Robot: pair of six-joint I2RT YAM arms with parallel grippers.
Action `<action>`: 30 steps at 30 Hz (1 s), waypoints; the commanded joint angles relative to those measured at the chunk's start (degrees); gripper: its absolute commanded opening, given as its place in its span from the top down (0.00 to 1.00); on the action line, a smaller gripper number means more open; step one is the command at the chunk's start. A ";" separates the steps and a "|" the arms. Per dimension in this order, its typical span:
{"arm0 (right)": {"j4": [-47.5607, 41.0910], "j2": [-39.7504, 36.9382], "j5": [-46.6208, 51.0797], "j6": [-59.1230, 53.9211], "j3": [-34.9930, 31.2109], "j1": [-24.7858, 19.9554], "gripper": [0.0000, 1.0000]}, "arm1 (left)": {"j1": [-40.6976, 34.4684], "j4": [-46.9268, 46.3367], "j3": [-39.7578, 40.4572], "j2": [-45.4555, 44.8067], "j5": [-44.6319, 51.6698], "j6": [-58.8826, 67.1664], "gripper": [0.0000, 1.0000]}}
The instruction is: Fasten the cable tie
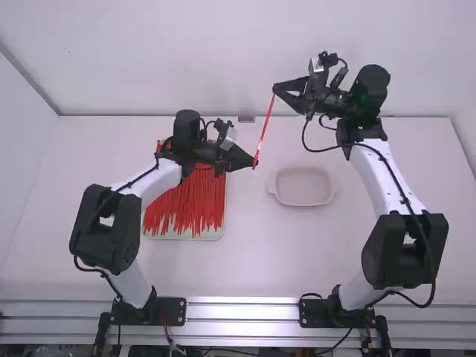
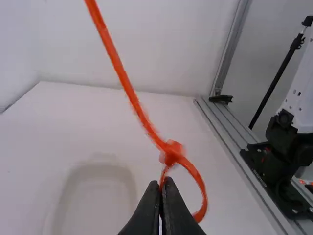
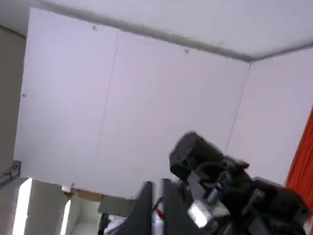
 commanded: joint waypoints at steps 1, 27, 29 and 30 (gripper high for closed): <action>-0.44 -1.03 3.45 -3.78 4.20 -1.75 0.62 | -0.42 2.56 -1.55 0.46 1.44 -3.34 0.98; -23.78 -1.03 -3.54 -27.08 -4.17 7.26 0.32 | 2.73 40.39 -0.59 0.46 -4.28 -37.77 0.98; -23.74 -1.03 -3.80 -27.06 -4.17 7.28 0.36 | 2.84 39.89 -0.02 0.46 -4.26 -37.86 0.98; -23.78 -1.03 -3.91 -27.08 -4.17 7.28 0.38 | 2.78 39.65 0.26 0.46 -4.39 -38.45 0.98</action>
